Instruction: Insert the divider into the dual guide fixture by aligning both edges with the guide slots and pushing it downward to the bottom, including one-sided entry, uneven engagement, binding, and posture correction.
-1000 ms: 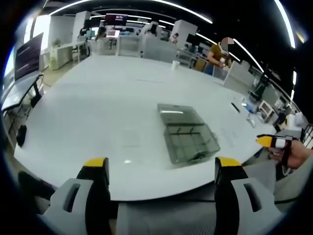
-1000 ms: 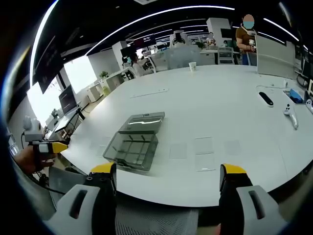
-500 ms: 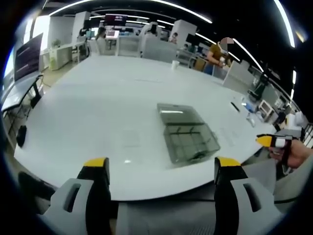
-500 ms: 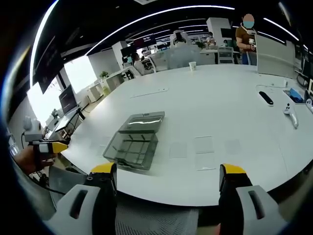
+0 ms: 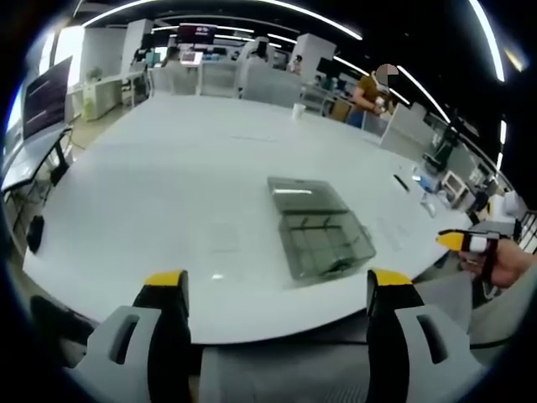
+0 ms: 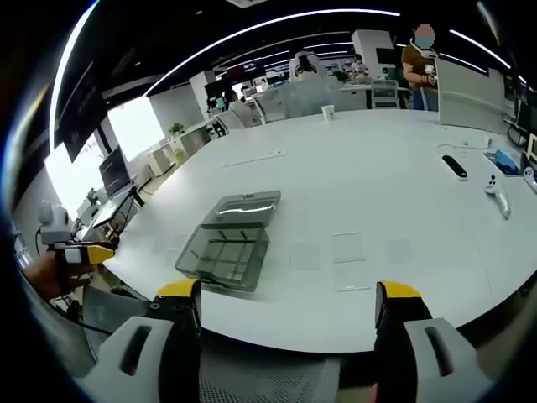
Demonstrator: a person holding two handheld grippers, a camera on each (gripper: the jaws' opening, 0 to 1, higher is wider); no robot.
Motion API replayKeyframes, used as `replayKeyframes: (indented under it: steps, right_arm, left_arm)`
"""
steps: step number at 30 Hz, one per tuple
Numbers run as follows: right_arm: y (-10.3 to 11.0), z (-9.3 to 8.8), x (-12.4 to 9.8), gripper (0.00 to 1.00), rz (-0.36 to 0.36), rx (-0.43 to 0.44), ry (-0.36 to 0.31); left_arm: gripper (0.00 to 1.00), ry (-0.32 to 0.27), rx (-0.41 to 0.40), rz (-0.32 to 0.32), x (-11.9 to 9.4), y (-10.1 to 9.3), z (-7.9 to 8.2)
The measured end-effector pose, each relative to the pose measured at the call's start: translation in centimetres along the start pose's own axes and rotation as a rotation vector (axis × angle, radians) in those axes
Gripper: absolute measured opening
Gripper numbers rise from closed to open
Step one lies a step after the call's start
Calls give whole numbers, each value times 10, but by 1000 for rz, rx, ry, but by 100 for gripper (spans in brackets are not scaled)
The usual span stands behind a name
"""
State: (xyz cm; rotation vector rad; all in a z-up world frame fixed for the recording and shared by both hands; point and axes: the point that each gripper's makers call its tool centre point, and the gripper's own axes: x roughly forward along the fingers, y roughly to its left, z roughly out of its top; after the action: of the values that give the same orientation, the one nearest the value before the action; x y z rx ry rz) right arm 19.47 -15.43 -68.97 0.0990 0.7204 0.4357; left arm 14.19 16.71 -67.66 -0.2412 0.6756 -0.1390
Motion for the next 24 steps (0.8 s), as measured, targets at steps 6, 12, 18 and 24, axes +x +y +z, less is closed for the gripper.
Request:
replayKeyframes:
  steps: [6, 12, 18, 24]
  right_arm:
    - [-1, 0, 0, 83, -2, 1, -1]
    - [-2, 1, 0, 82, -6, 8, -7]
    - [-1, 0, 0, 82, -7, 3, -3]
    - [0, 0, 0, 81, -9, 2, -5]
  left_arm:
    - [85, -1, -2, -5, 0, 0, 0]
    - [85, 3, 3, -14, -1, -1, 0]
    - [84, -1, -5, -23, -2, 1, 1]
    - [84, 0, -5, -33, -2, -1, 1]
